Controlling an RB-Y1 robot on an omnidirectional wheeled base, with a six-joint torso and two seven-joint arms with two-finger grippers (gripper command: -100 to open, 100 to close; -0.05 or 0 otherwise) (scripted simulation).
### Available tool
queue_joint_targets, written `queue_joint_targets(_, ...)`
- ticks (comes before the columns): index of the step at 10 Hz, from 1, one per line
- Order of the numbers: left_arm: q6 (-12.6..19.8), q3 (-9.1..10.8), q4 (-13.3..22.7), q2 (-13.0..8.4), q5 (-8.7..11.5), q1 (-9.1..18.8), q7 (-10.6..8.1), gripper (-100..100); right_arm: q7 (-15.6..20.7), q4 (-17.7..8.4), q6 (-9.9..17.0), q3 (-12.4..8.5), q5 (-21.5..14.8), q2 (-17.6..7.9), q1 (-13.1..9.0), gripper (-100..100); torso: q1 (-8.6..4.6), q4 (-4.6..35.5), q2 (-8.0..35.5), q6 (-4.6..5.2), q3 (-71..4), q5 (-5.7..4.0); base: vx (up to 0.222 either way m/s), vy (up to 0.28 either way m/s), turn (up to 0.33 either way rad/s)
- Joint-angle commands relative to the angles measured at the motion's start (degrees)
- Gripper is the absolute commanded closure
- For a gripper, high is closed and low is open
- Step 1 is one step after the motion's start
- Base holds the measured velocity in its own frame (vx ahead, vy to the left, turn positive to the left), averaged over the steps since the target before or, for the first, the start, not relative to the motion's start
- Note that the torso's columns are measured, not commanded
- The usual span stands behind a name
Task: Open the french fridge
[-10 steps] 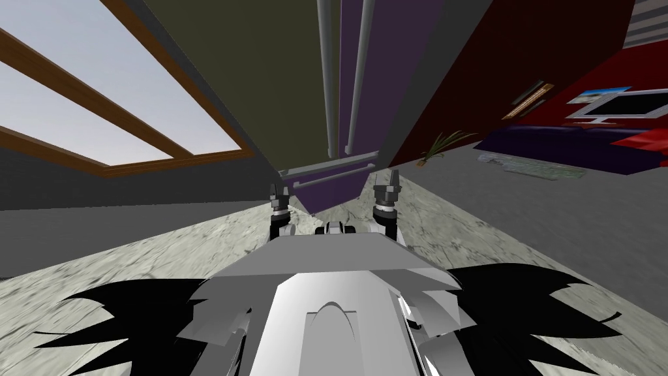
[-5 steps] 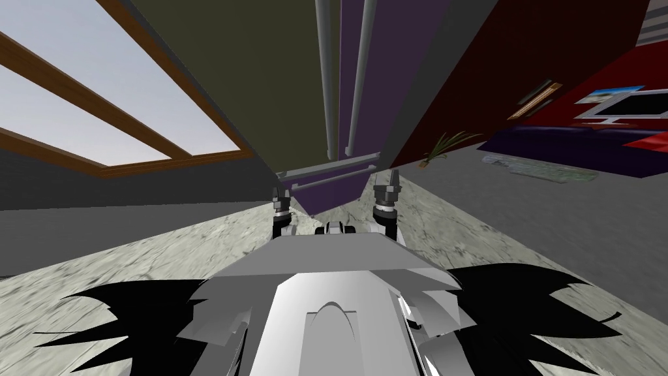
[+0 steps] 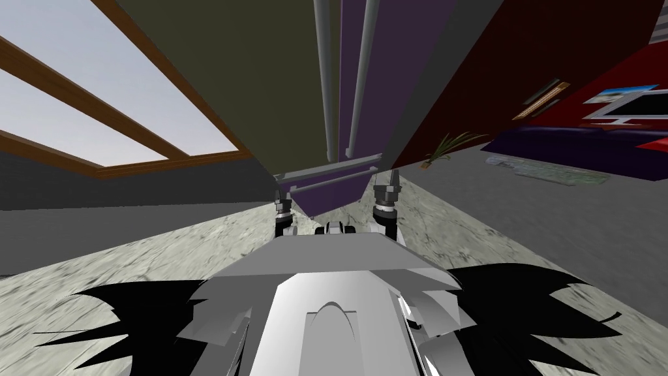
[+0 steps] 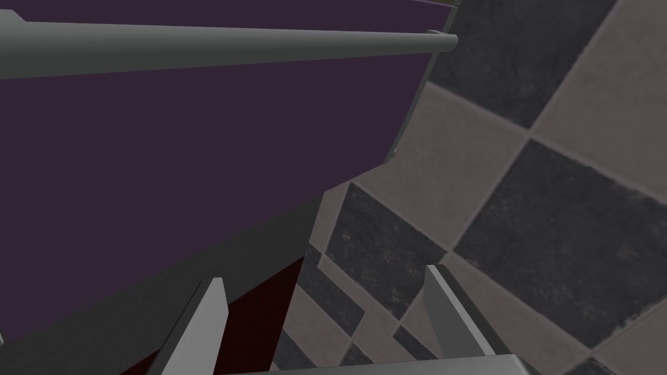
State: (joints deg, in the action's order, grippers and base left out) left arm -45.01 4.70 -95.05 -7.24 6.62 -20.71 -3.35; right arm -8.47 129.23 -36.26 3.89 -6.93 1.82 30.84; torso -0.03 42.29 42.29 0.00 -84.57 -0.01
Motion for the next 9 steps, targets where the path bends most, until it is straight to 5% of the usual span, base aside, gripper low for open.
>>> queue_joint_targets(1, -1.9, 0.38, 3.8, 0.0, 0.3, 0.8, -0.45, -100, 0.0, 0.0, 0.0, 0.0, 0.0, 0.0, 0.0, 0, 0.03, 0.0, 0.0, 0.0, 0.0, 0.01, 0.07, -0.023, 0.021)
queue_joint_targets(9, -6.5, 1.31, 15.0, -0.1, 1.2, 3.3, -1.4, -100, 0.0, 0.0, 0.0, 0.0, 0.0, 0.0, 0.0, 0, -0.01, 0.0, 0.0, 0.0, 0.0, 0.0, 0.062, -0.023, 0.022)
